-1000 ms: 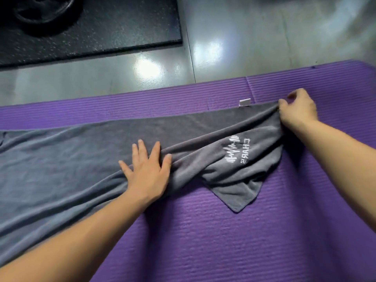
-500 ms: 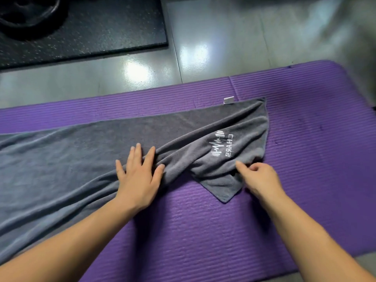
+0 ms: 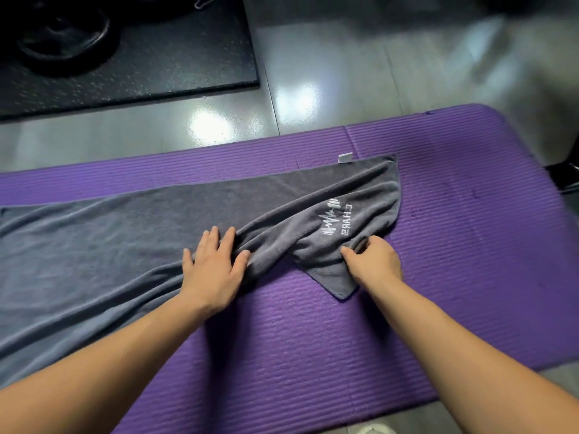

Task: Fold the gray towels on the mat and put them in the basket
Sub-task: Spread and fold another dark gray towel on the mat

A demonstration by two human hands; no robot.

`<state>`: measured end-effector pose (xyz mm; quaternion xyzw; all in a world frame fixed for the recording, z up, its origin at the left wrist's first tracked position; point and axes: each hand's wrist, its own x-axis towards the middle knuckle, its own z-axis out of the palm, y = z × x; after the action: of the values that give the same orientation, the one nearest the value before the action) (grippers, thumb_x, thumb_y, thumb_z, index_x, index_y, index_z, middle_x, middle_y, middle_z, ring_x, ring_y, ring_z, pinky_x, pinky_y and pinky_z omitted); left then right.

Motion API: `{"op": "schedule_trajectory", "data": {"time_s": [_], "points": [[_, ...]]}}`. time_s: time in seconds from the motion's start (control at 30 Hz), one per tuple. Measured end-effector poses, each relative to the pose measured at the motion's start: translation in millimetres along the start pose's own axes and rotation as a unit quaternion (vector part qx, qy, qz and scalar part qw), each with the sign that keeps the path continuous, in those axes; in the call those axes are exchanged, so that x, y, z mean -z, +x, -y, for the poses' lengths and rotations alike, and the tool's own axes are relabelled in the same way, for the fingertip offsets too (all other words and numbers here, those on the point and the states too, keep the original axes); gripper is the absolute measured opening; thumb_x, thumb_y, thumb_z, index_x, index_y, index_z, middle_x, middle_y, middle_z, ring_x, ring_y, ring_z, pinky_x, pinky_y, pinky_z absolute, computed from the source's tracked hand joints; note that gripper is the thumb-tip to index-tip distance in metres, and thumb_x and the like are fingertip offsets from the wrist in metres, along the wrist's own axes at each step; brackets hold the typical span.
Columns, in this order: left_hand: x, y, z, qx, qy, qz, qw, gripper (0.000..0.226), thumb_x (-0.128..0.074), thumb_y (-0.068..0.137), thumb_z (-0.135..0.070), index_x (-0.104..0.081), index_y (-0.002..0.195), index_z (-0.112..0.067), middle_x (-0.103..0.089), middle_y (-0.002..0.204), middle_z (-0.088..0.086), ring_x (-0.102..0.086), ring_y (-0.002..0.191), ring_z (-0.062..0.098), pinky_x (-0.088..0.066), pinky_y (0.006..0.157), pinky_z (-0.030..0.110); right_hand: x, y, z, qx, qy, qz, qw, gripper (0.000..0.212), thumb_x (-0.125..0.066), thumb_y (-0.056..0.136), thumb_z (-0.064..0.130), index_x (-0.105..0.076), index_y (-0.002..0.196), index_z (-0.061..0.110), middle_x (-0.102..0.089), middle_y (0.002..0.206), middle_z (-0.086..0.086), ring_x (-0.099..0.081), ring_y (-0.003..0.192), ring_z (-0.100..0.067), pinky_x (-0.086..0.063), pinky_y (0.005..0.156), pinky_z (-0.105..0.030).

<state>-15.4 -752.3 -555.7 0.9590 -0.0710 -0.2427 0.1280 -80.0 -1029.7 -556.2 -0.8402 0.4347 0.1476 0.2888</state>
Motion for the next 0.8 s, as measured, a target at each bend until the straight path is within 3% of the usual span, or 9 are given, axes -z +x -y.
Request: {"op": "schedule_trajectory", "data": {"time_s": [0.1, 0.23, 0.3, 0.43, 0.53, 0.63, 0.8], "points": [[1, -1, 1, -0.004, -0.003, 0.003, 1.000, 0.066, -0.028, 0.103, -0.057, -0.017, 0.161, -0.028, -0.007, 0.170, 0.006, -0.001, 0.157, 0.020, -0.002, 0.125, 0.055, -6, -2, 6, 0.030, 0.073, -0.008, 0.997, 0.025, -0.068, 0.087, 0.040, -0.063, 0.093, 0.017, -0.069, 0.110, -0.010, -0.064, 0.103, -0.034, -0.050, 0.084, -0.038], [5, -1, -1, -0.009, -0.006, 0.004, 1.000, 0.064, -0.029, 0.104, -0.056, -0.017, 0.161, -0.029, -0.010, 0.170, 0.007, -0.003, 0.157, 0.021, -0.001, 0.125, 0.053, 0, -10, -10, -0.005, 0.257, -0.075, 0.963, 0.019, -0.062, 0.090, 0.030, -0.057, 0.093, 0.012, -0.066, 0.094, -0.005, -0.060, 0.089, -0.028, -0.043, 0.077, -0.034], [3, -2, -1, -0.013, 0.017, 0.011, 1.000, 0.064, -0.027, 0.103, -0.058, -0.018, 0.161, -0.030, -0.008, 0.170, 0.007, -0.001, 0.157, 0.022, -0.002, 0.125, 0.054, 1, -10, -24, -0.028, 0.312, -0.087, 0.945, 0.020, -0.063, 0.086, 0.030, -0.055, 0.092, 0.013, -0.064, 0.087, -0.003, -0.060, 0.084, -0.027, -0.048, 0.076, -0.039], [0, -2, -5, -0.005, 0.050, 0.019, 0.999, 0.065, -0.022, 0.102, -0.062, -0.020, 0.160, -0.033, -0.004, 0.170, 0.008, 0.002, 0.157, 0.023, -0.002, 0.125, 0.056, 18, 7, -57, -0.054, 0.357, -0.021, 0.932, 0.024, -0.076, 0.082, 0.028, -0.063, 0.087, 0.009, -0.071, 0.082, -0.007, -0.068, 0.079, -0.027, -0.056, 0.071, -0.042], [-3, -3, -9, 0.006, 0.068, 0.029, 0.997, 0.068, -0.026, 0.100, -0.065, -0.015, 0.160, -0.035, 0.004, 0.171, 0.007, 0.008, 0.157, 0.023, -0.002, 0.123, 0.060, 51, 22, -90, -0.066, 0.289, 0.036, 0.955, 0.034, -0.084, 0.081, 0.033, -0.069, 0.090, 0.004, -0.075, 0.084, -0.012, -0.070, 0.077, -0.025, -0.057, 0.072, -0.037], [-9, -6, -8, 0.014, 0.084, 0.036, 0.996, 0.076, -0.033, 0.097, -0.070, -0.008, 0.161, -0.038, 0.014, 0.170, 0.006, 0.016, 0.156, 0.023, -0.004, 0.120, 0.067, 76, 33, -118, -0.019, 0.085, -0.002, 0.996, 0.047, -0.082, 0.077, 0.049, -0.066, 0.073, 0.004, -0.070, 0.071, -0.011, -0.065, 0.070, -0.027, -0.048, 0.064, -0.037], [-17, -11, -8, 0.030, 0.090, 0.033, 0.995, 0.085, -0.036, 0.092, -0.075, 0.003, 0.160, -0.041, 0.024, 0.167, 0.005, 0.023, 0.154, 0.024, -0.005, 0.118, 0.071, 93, 34, -139, -0.037, -0.043, -0.026, 0.998, 0.053, -0.077, 0.081, 0.053, -0.048, 0.061, 0.012, -0.057, 0.059, -0.004, -0.055, 0.061, -0.026, -0.036, 0.055, -0.036]]}}
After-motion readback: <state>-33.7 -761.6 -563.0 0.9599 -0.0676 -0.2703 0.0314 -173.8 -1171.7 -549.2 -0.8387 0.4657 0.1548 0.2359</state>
